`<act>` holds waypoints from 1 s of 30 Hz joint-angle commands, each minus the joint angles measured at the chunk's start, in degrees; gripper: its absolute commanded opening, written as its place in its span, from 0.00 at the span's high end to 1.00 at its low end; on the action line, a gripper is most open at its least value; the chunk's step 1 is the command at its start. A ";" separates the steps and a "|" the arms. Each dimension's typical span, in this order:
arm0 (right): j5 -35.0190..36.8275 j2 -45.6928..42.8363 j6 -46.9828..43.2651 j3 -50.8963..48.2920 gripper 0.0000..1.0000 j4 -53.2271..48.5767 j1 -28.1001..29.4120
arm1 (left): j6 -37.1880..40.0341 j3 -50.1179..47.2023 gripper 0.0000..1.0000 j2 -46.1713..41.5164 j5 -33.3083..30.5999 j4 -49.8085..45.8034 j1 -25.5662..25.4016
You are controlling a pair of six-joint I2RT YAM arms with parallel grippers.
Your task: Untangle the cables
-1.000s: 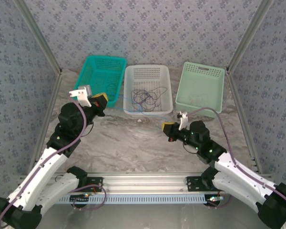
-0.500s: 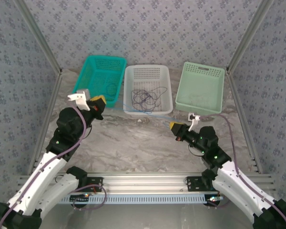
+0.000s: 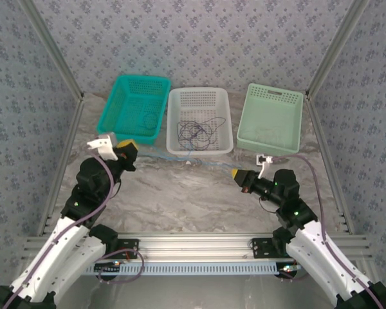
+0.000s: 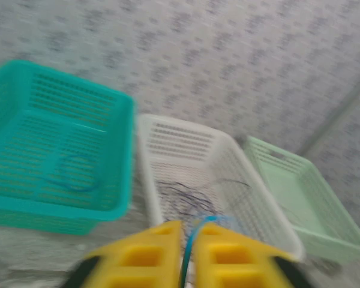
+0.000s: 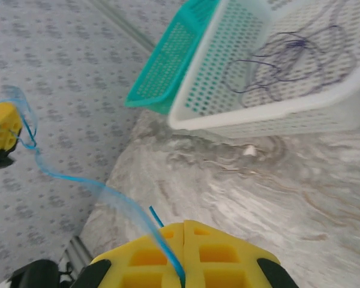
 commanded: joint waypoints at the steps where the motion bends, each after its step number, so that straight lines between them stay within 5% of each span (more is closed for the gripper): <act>1: 2.50 -0.24 -0.69 1.15 1.00 -6.29 -1.76 | -2.08 -1.29 0.32 -2.96 -10.65 5.14 1.94; 3: 1.17 -0.16 -2.15 1.79 1.00 -6.71 -1.67 | -2.54 -1.31 0.02 -3.20 -8.73 2.98 1.97; 4: 1.05 -0.02 -3.12 2.31 1.00 -7.15 -1.32 | -3.54 -0.96 0.00 -3.08 -8.45 0.81 1.94; 12: 4.77 3.20 -13.23 10.27 1.00 -16.17 1.65 | -9.79 3.04 0.01 1.20 -9.92 -17.19 1.94; 19: 13.20 2.59 -17.61 15.96 1.00 -23.82 -2.48 | -9.26 0.54 0.01 0.07 -15.69 -22.87 2.03; 22: 11.07 2.65 -18.09 16.83 1.00 -24.61 -4.44 | -9.05 -1.37 0.01 -2.93 -15.40 -21.47 2.29; 26: 2.68 4.52 -16.87 16.73 1.00 -21.63 -4.13 | -7.93 -2.92 0.08 -5.51 -4.39 -14.43 2.30; 30: 1.79 4.85 -16.80 18.05 1.00 -22.14 -2.47 | -2.13 -3.56 0.16 -1.98 17.87 -4.30 1.75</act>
